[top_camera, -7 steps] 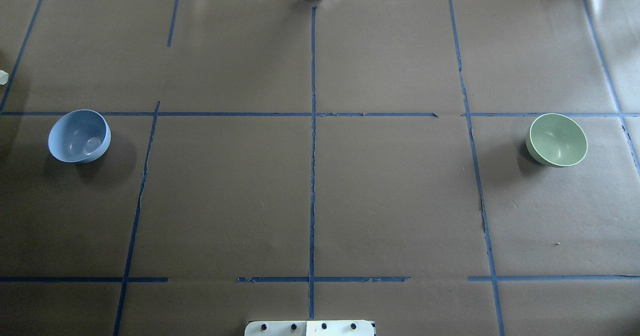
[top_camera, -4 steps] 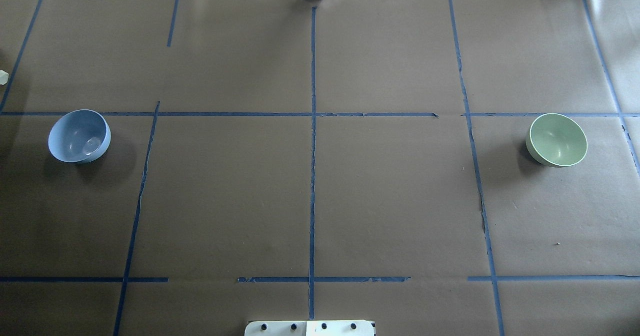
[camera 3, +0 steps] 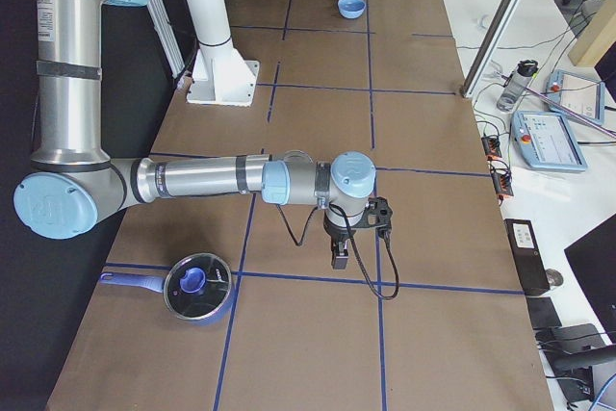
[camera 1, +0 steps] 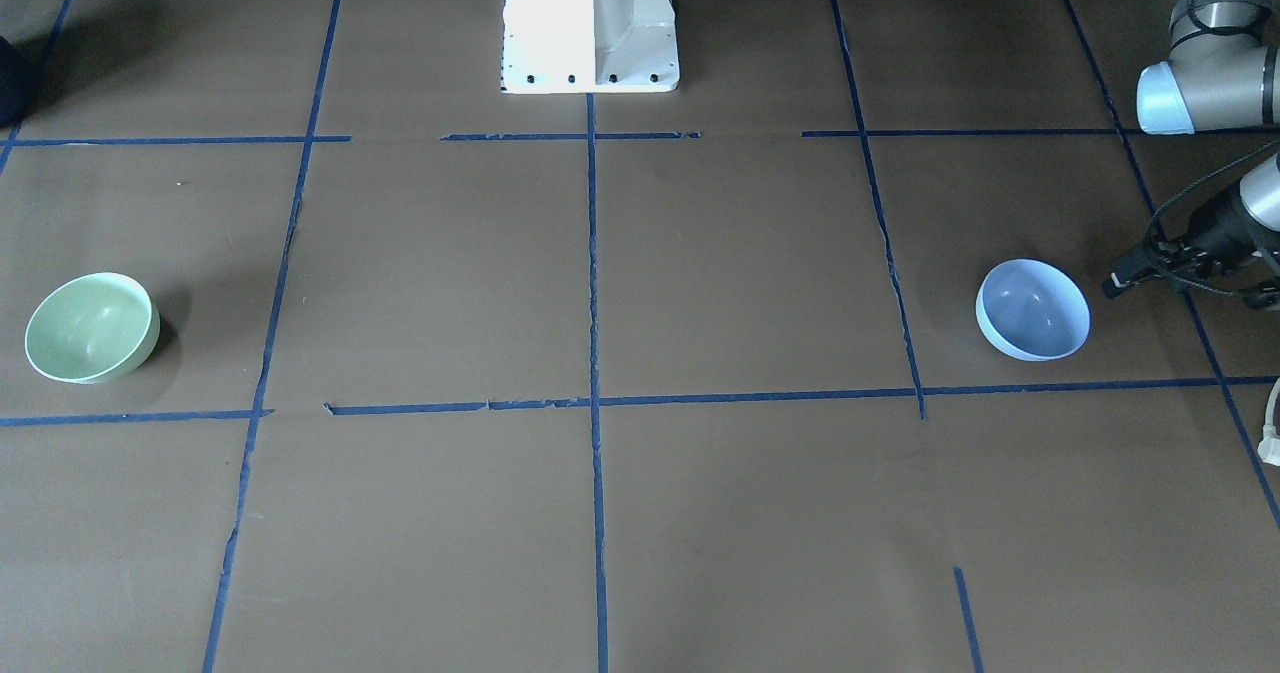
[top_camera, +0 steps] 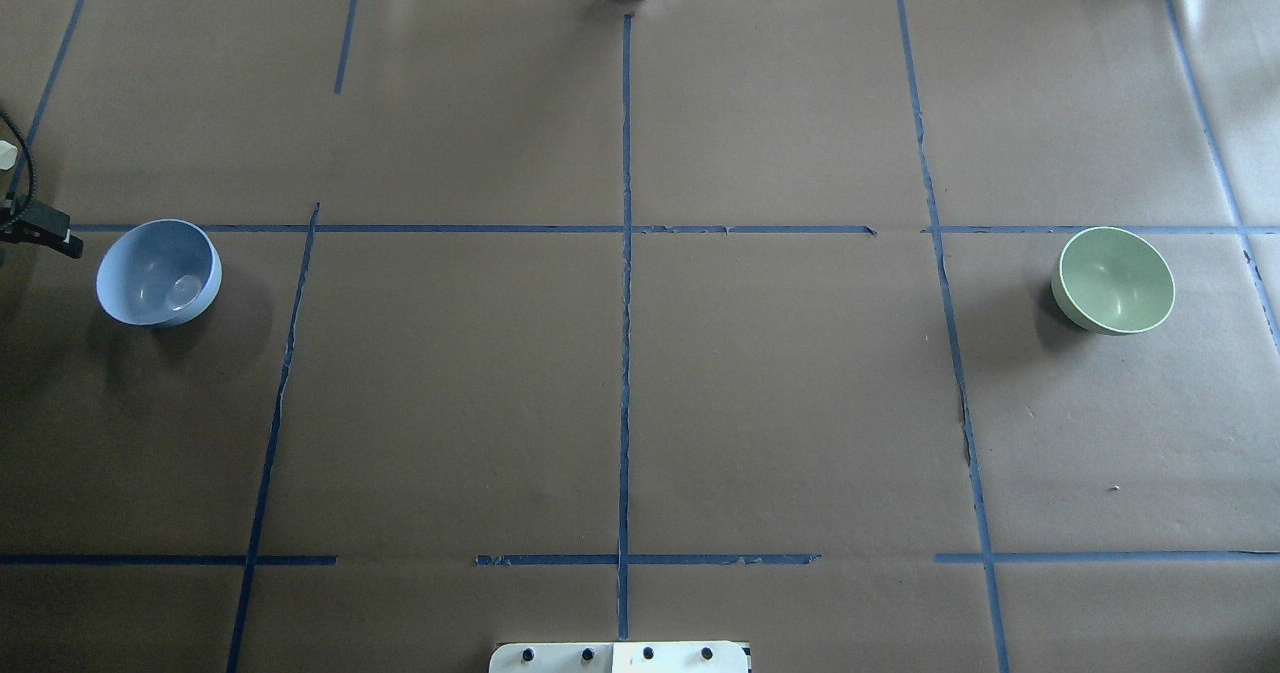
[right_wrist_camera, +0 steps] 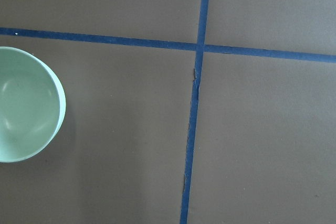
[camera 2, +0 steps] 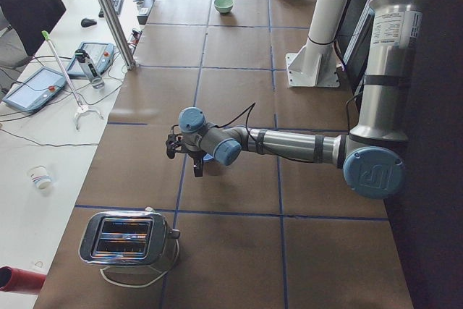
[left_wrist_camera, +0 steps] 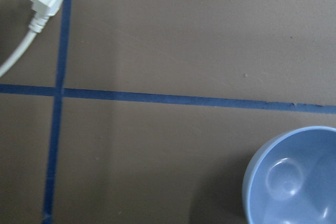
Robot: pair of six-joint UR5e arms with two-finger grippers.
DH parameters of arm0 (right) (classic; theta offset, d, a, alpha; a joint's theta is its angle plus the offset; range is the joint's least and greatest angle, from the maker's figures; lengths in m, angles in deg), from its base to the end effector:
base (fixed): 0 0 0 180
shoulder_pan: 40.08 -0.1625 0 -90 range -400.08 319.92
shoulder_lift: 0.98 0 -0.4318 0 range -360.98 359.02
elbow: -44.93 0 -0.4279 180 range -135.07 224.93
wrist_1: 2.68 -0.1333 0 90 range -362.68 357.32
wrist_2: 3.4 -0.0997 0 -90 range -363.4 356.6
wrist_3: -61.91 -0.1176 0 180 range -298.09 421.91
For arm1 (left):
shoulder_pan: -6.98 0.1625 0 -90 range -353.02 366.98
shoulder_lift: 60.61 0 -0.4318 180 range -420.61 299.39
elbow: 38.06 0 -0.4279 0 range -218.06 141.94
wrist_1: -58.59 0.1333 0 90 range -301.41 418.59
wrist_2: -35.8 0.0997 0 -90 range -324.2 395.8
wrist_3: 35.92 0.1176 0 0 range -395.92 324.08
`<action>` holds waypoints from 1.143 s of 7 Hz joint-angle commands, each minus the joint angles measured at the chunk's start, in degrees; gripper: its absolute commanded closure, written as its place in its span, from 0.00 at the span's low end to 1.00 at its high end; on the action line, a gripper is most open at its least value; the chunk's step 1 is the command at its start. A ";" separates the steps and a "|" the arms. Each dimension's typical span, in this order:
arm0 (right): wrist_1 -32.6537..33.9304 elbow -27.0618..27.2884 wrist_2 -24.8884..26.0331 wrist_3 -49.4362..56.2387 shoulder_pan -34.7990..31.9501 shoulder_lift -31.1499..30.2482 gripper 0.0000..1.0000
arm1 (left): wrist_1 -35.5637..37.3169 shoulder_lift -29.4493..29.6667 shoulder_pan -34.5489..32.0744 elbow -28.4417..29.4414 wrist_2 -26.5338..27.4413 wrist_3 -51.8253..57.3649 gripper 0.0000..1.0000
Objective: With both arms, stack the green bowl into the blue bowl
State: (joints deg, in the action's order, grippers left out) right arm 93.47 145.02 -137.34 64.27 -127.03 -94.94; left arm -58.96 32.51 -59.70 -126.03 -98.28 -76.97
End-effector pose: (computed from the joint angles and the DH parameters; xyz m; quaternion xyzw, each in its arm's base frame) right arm 0.0253 -0.4974 0.6323 -0.0024 -0.3741 -0.0437 0.9263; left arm 0.1820 -0.5524 0.6119 0.0004 0.4298 -0.0467 0.9017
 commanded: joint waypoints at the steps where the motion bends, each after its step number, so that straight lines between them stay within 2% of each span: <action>1: 0.00 0.01 -0.01 0.01 0.03 0.00 0.00 | -0.49 0.14 3.29 0.52 0.14 -1.14 0.00; 3: 0.00 -0.16 -0.01 0.01 0.03 0.00 0.00 | -0.58 3.64 5.24 4.19 0.14 -2.02 0.12; 4: 0.00 -0.34 -0.01 0.01 0.03 0.00 0.00 | -0.84 3.91 6.37 5.43 0.14 -2.02 0.38; 5: 0.00 -0.34 -0.01 0.01 0.03 0.00 0.01 | -0.84 3.92 6.56 5.44 0.05 -1.93 0.83; 6: 0.00 -0.34 -0.01 0.01 0.03 0.00 0.01 | -0.84 3.92 6.56 5.35 0.05 -1.84 1.00; 8: 0.00 -0.34 -0.01 0.01 0.03 0.00 0.01 | -0.32 4.70 6.47 2.82 0.14 -2.63 1.00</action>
State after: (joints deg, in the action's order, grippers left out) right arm 93.47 144.65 -137.35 64.32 -127.00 -94.94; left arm -59.68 36.61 -53.25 -121.54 -98.20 -79.13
